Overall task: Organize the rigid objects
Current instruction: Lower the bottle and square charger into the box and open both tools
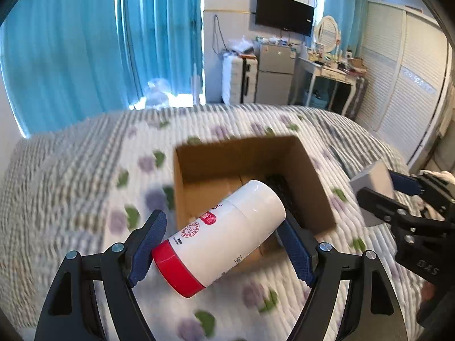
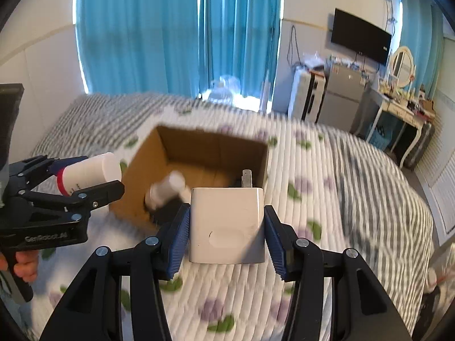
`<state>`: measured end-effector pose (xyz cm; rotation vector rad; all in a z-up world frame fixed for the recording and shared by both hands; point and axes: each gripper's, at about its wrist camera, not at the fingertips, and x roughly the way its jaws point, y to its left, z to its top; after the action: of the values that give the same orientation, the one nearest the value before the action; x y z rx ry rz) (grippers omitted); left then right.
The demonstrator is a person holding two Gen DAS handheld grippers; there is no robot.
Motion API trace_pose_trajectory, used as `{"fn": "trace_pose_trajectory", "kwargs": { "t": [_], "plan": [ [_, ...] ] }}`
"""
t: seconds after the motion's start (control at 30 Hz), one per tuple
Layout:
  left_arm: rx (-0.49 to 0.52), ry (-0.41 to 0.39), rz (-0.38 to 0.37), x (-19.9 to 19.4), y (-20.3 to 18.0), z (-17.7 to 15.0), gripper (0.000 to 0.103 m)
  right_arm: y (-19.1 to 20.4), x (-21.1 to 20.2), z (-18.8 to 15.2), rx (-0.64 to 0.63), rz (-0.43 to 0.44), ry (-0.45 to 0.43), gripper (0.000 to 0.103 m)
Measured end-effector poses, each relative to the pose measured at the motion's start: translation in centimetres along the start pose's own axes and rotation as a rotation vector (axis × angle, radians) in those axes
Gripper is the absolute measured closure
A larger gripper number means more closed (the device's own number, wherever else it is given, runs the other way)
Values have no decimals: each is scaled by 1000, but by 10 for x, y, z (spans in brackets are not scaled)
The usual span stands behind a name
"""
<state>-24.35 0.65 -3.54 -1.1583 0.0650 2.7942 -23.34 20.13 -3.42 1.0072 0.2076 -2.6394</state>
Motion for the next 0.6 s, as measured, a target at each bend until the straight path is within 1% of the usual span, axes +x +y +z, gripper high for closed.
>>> {"fn": "trace_pose_trajectory", "kwargs": {
  "t": [0.07,0.17,0.27,0.37,0.4,0.53,0.6],
  "plan": [
    [3,2,20,16,5,17,22,0,5,16,-10,-6,-17,54],
    [15,12,32,44,8,34,22,-3,21,36,-14,-6,-30,54],
    [29,46,36,80,6,39,22,-9,43,52,-2,-4,-33,54],
    [36,92,1,112,6,38,22,-15,65,58,12,0,-23,54],
    [45,95,-3,120,6,39,22,-18,73,59,13,2,-18,54],
    [114,81,11,136,-1,38,22,-28,102,57,6,15,4,54],
    [137,58,20,140,-4,39,20,-34,112,54,18,23,12,54]
  ]
}}
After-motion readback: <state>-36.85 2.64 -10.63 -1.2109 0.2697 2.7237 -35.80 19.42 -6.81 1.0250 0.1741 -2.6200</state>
